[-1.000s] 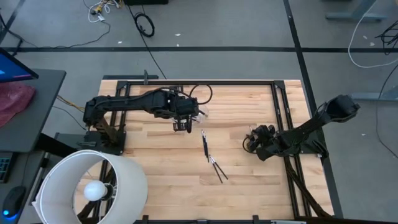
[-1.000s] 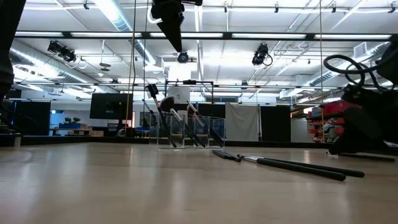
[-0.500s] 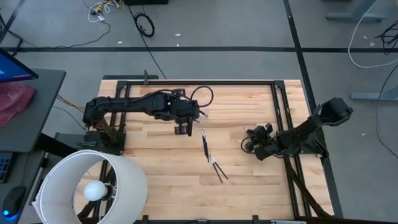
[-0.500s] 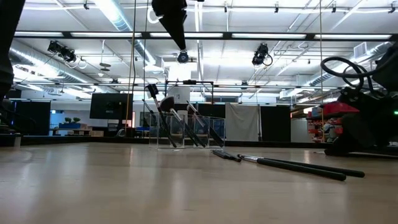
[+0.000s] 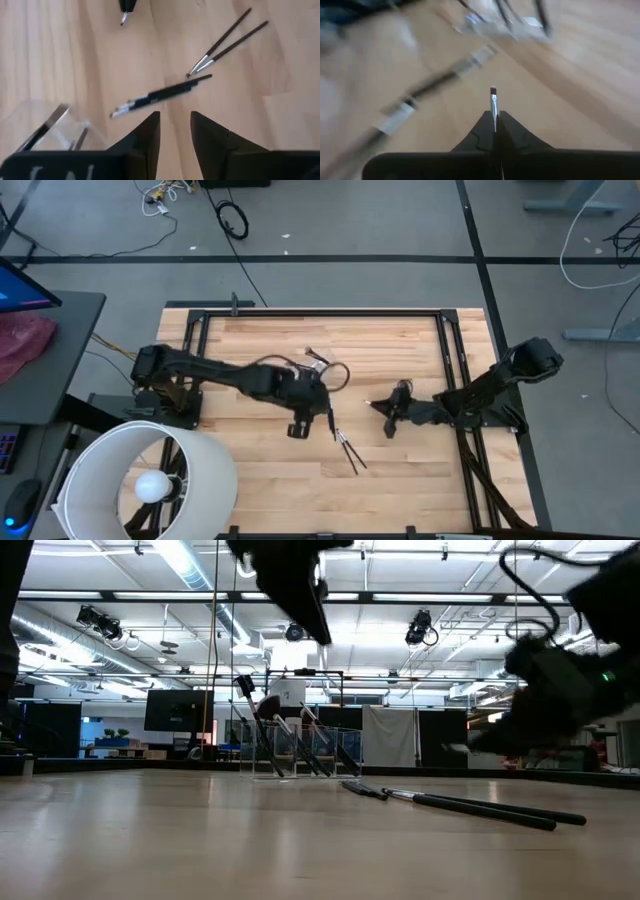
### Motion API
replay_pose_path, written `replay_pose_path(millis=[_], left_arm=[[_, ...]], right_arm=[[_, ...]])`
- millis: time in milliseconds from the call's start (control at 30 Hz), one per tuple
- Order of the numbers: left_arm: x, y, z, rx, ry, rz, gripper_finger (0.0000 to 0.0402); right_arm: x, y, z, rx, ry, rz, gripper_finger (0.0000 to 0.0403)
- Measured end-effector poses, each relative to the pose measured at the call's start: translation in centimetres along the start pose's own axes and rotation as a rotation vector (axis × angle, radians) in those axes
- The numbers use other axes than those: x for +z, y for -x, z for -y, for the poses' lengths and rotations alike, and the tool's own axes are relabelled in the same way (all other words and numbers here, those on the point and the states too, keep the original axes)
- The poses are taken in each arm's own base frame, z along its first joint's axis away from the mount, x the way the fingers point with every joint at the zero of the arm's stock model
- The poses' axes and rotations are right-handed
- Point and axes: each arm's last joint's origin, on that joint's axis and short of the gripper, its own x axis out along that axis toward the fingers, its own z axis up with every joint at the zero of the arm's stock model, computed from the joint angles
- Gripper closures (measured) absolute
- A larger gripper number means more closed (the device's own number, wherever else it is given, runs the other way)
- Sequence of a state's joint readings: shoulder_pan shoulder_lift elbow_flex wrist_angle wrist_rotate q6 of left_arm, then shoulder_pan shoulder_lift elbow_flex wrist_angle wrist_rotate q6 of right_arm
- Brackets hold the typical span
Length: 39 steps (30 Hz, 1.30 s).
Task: Put items in baskets/containers
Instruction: Put the black eyeshadow brush into the transparent organizer
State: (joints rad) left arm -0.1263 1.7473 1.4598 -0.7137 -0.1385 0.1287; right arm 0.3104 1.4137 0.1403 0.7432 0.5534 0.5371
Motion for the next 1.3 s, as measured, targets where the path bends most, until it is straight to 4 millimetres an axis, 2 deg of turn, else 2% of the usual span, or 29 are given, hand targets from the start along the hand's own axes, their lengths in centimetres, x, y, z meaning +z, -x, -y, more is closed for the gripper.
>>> replay_pose_path(millis=[133,300,467,800,1300], left_arm=[[-1.2,-3.3,0.8,0.089,-0.054,0.159,0.0299],[-2.4,-5.1,1.0,0.138,-0.110,0.296,0.0303],[-2.6,-5.6,1.1,0.158,-0.154,0.334,0.0303],[-2.9,-6.1,0.8,0.217,-0.231,0.282,0.0303],[-3.8,-6.3,0.5,0.192,-0.189,0.201,0.0303]], right_arm=[[2.3,-1.3,-1.1,0.071,0.048,0.021,0.0397],[4.5,-2.7,-1.8,0.125,0.038,0.005,0.0397],[6.1,-4.4,-2.2,0.172,0.022,0.003,0.0397],[7.6,-8.3,-2.9,0.271,-0.004,-0.058,0.0394],[8.5,-8.6,-2.3,0.330,-0.006,-0.035,0.0394]])
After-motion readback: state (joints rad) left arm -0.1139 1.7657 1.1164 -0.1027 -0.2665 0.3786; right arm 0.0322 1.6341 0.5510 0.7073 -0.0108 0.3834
